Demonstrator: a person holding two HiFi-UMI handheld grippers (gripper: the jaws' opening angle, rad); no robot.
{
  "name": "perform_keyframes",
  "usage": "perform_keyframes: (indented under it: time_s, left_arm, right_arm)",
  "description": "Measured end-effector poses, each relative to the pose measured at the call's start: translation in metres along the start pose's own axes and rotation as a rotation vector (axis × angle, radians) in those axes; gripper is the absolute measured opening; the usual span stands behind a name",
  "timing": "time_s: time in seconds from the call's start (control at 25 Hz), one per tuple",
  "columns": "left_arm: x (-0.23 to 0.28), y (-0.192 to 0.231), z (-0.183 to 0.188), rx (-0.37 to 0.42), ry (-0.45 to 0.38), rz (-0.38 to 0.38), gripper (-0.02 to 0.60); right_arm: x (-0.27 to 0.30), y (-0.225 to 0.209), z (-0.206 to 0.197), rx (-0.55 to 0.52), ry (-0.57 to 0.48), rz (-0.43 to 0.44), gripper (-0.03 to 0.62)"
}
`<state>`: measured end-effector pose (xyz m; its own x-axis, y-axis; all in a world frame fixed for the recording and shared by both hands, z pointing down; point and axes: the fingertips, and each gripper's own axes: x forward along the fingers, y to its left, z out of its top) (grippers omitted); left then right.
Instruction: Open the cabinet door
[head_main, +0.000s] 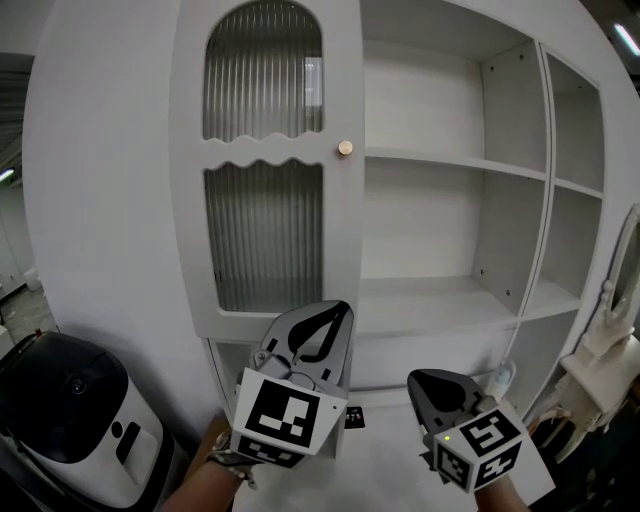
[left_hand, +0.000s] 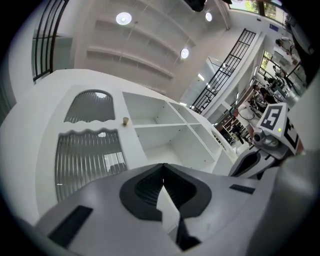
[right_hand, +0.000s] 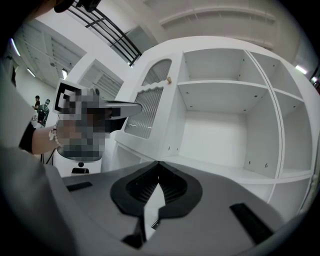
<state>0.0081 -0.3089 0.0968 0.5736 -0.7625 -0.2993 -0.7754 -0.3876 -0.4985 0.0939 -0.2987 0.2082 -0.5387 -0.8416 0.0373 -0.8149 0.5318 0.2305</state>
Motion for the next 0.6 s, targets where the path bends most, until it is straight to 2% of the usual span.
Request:
perform_keyframes:
  time_s: [0.48, 0.6]
  left_arm:
    - [0.033, 0.035, 0.043, 0.027, -0.093, 0.069, 0.002]
    - [0.039, 0.042, 0.056, 0.041, -0.12, 0.08, 0.021]
  right_arm:
    - [0.0, -0.006, -0.01, 0.02, 0.024, 0.004, 0.0]
    - [0.001, -0.007, -0.011, 0.022, 0.032, 0.005, 0.0]
